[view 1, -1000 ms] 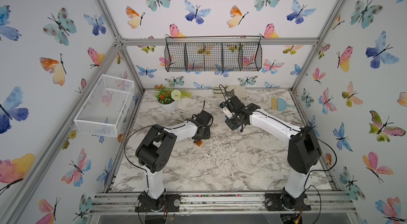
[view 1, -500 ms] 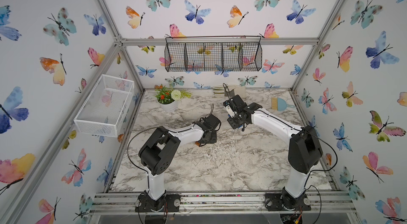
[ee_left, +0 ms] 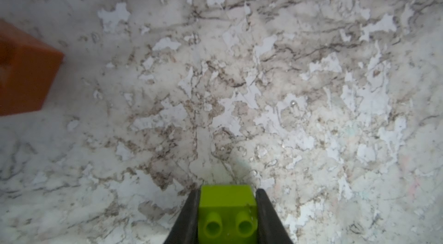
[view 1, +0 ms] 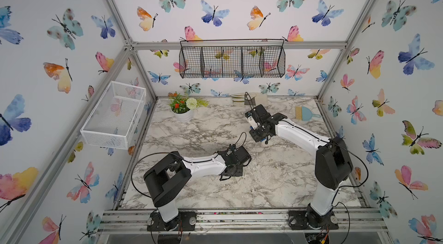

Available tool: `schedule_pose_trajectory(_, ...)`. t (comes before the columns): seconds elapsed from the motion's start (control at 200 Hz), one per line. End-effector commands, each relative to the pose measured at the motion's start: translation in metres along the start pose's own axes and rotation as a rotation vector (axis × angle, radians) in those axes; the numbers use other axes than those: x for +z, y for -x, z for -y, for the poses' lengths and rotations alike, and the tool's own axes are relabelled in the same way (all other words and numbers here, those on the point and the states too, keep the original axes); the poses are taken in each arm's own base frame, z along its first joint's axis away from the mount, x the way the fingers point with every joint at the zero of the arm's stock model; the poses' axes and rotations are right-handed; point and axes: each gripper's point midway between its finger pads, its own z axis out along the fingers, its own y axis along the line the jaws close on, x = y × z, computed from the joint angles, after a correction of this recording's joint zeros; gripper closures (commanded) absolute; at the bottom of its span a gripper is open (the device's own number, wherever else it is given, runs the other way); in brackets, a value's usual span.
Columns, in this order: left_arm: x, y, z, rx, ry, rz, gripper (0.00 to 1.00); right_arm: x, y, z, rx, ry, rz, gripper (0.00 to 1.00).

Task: Assemble the letter y with lego
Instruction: Move the lego brick at the center of the board.

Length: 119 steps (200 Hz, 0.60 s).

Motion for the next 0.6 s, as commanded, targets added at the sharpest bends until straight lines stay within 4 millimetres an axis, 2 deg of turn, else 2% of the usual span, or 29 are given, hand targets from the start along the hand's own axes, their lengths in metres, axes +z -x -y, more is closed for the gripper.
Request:
schedule_pose_trajectory(0.0,-0.001,-0.002,-0.026,-0.008,0.121,0.014,0.71,-0.011,0.003,-0.004,-0.003,0.025,0.027,0.87)
schedule_pose_trajectory(0.145,-0.001,0.0,-0.029,0.015,0.149,0.013,0.69,-0.012,0.002,-0.006,-0.009,0.041,0.025,0.87)
schedule_pose_trajectory(0.275,-0.003,0.001,-0.028,0.015,0.142,0.02,0.56,-0.011,0.0,-0.011,-0.037,0.064,0.019,0.87)
schedule_pose_trajectory(0.325,-0.004,0.003,-0.029,0.018,0.146,0.025,0.47,-0.011,-0.001,-0.013,-0.048,0.079,0.015,0.87)
schedule_pose_trajectory(0.365,-0.006,0.004,-0.029,0.02,0.148,0.027,0.33,-0.011,-0.002,-0.017,-0.068,0.103,0.015,0.87)
schedule_pose_trajectory(0.39,-0.007,0.006,-0.028,0.021,0.149,0.029,0.21,-0.012,-0.002,-0.021,-0.081,0.122,0.018,0.87)
schedule_pose_trajectory(0.425,-0.01,0.008,-0.027,0.023,0.148,0.034,0.11,-0.012,-0.002,-0.028,-0.104,0.163,0.024,0.86)
schedule_pose_trajectory(0.496,-0.019,0.016,-0.029,0.015,0.154,0.052,0.04,-0.015,-0.004,-0.045,-0.163,0.245,0.036,0.88)
schedule_pose_trajectory(0.591,-0.035,0.03,-0.037,-0.031,0.123,0.085,0.02,-0.017,-0.011,-0.07,-0.267,0.301,0.038,0.89)
